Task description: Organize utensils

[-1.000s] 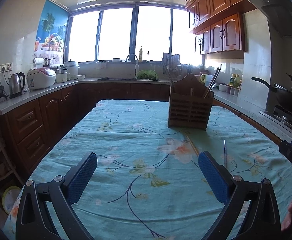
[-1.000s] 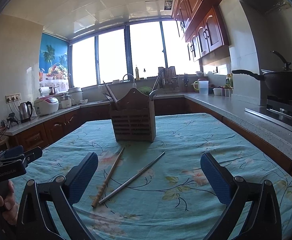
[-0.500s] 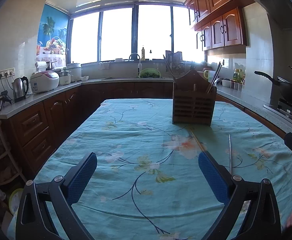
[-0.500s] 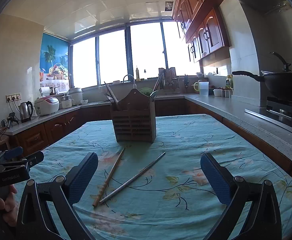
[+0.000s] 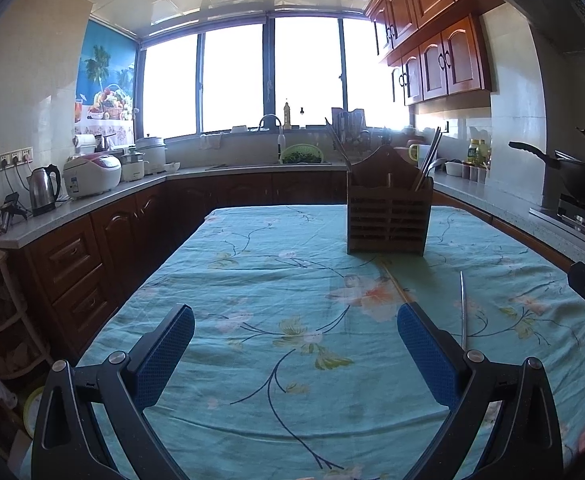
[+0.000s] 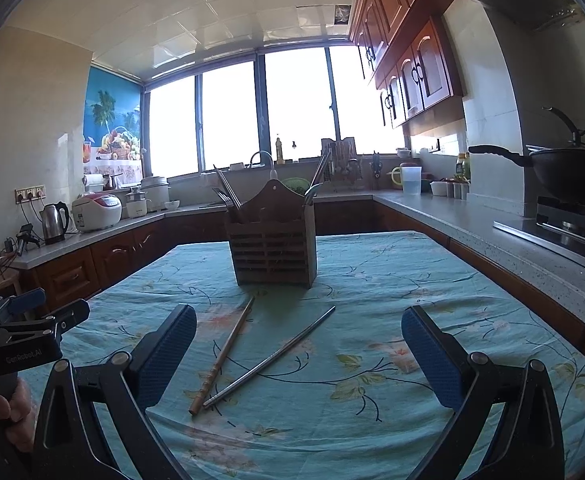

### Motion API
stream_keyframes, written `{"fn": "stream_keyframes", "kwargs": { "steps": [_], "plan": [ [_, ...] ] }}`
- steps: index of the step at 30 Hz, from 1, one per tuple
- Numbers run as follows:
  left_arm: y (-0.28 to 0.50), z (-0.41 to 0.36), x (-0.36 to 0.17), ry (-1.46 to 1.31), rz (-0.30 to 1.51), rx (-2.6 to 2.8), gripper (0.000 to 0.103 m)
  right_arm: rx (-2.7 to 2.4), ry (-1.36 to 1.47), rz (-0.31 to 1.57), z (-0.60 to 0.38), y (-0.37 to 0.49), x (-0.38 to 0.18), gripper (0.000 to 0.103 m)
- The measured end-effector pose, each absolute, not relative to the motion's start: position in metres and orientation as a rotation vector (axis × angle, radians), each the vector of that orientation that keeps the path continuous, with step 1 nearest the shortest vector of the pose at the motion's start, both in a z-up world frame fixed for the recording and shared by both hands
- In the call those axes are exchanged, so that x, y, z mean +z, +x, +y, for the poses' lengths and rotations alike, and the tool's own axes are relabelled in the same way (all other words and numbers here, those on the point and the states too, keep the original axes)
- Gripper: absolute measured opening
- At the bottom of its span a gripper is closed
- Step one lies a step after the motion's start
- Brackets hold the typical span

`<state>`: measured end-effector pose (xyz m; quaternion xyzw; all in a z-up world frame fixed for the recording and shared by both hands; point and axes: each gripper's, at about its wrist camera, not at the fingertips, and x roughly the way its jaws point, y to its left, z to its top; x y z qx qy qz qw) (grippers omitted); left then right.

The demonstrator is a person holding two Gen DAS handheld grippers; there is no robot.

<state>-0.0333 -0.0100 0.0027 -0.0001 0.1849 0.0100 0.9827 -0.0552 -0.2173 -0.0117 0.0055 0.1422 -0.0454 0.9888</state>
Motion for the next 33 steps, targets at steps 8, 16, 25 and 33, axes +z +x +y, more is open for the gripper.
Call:
{"fn": "stream_keyframes", "kwargs": {
  "steps": [8, 16, 25, 33],
  "plan": [
    [-0.0353, -0.0112, -0.0009, 0.014, 0.366, 0.016, 0.102, -0.091, 0.011, 0.285, -0.2173, -0.0554, -0.0119, 0.103],
    [-0.0354, -0.0110, -0.0007, 0.013, 0.364, 0.016, 0.102, -0.097, 0.015, 0.278, -0.2192, -0.0568, -0.0112, 0.103],
    [-0.0356, -0.0114, -0.0008, 0.011, 0.362, 0.019, 0.102, -0.097, 0.014, 0.279, -0.2194, -0.0568, -0.0115, 0.103],
    [-0.0361, -0.0110, -0.0014, 0.010, 0.365, 0.016, 0.102, -0.096, 0.013, 0.282, -0.2190, -0.0567, -0.0121, 0.103]
  ]
}}
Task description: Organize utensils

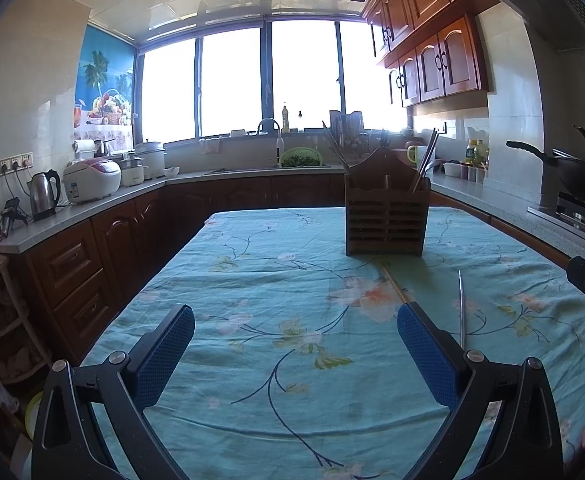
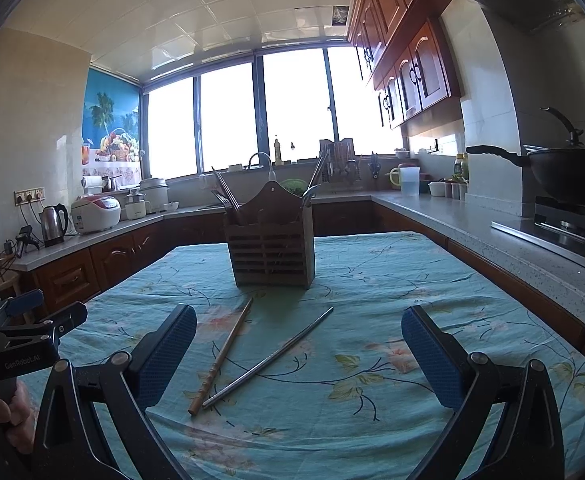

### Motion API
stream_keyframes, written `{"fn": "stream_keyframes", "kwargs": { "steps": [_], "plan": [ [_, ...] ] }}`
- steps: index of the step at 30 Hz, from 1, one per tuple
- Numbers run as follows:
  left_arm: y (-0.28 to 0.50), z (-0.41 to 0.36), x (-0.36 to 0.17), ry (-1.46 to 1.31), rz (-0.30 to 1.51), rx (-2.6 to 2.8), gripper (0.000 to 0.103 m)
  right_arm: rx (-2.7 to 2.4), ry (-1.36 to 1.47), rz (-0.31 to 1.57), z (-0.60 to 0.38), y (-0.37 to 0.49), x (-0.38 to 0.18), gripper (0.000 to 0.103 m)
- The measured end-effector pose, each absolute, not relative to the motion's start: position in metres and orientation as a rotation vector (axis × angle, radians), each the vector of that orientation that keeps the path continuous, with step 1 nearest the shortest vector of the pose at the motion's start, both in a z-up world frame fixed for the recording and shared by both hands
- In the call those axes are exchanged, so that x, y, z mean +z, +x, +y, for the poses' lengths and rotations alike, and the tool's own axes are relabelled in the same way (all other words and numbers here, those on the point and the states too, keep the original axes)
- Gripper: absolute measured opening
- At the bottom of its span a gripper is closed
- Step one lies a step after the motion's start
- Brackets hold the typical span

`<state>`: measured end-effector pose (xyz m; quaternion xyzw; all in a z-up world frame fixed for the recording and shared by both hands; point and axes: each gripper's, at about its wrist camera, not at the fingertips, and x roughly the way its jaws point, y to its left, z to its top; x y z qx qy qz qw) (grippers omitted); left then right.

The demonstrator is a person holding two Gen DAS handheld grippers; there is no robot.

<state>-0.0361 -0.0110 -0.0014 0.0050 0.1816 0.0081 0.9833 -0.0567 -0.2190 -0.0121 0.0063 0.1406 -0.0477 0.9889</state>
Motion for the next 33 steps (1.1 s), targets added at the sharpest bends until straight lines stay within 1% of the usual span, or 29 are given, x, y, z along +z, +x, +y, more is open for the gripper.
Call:
{"fn": "stream_keyframes", "kwargs": {
  "steps": [33],
  "plan": [
    [-0.0385, -0.0170, -0.0007, 0.004, 0.376, 0.013, 0.102, -0.091, 0.011, 0.318, -0.2167, -0.0515, -0.0150, 0.103]
  ]
}}
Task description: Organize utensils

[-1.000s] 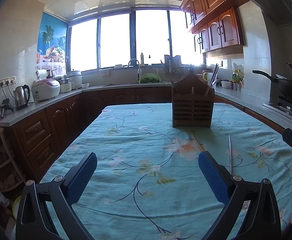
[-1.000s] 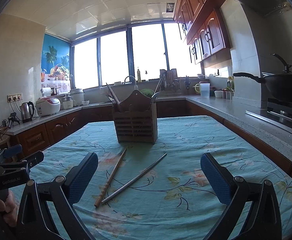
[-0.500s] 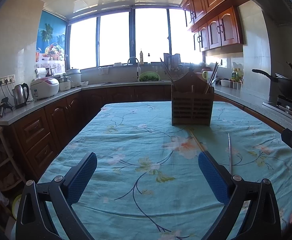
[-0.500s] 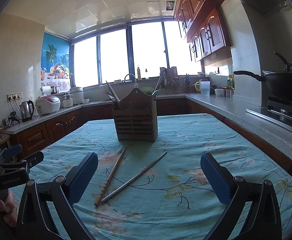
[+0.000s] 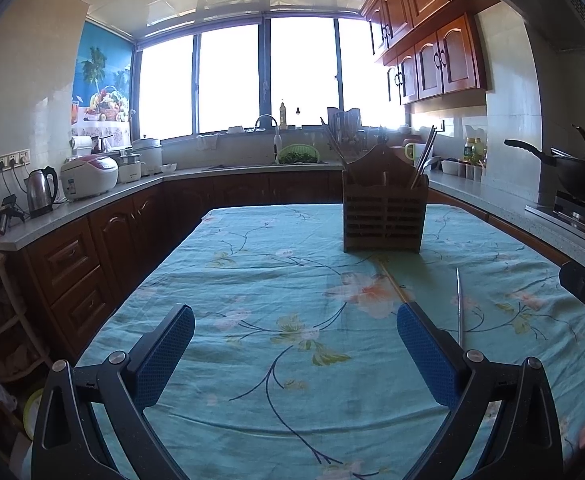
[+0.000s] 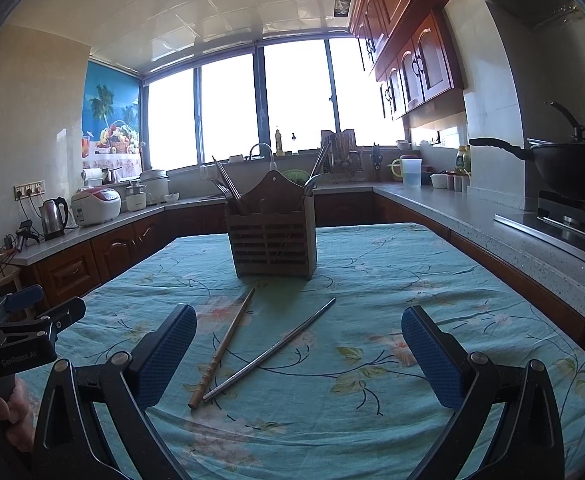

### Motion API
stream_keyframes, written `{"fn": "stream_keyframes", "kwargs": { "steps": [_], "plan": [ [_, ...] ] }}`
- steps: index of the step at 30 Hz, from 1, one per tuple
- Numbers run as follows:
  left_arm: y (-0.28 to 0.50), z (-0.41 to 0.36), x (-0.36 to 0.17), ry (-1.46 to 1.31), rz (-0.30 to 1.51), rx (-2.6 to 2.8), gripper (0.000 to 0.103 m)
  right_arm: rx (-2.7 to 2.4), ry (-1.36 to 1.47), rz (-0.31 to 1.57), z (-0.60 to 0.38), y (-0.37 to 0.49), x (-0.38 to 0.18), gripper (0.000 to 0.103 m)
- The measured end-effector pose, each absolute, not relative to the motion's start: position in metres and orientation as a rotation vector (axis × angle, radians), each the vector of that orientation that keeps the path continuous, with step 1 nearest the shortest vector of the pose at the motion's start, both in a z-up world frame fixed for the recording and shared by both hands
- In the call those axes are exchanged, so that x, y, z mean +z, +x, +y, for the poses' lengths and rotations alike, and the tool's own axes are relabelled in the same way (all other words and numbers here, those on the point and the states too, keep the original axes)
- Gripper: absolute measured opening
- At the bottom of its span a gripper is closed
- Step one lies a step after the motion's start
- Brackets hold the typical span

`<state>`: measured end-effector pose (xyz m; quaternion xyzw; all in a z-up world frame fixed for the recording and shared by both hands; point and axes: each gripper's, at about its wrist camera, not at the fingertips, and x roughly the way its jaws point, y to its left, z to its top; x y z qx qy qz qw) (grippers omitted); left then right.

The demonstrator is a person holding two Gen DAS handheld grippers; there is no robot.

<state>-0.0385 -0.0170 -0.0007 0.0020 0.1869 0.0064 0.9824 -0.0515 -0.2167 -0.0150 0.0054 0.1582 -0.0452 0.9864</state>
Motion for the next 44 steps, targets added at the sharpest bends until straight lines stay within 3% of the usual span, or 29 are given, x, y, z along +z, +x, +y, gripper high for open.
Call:
{"fn": "stream_keyframes", "kwargs": {
  "steps": [44],
  "plan": [
    [-0.027, -0.024, 0.002, -0.025, 0.433, -0.006, 0.102, -0.091, 0.020, 0.349, -0.215, -0.040, -0.015, 0.103]
  ]
}}
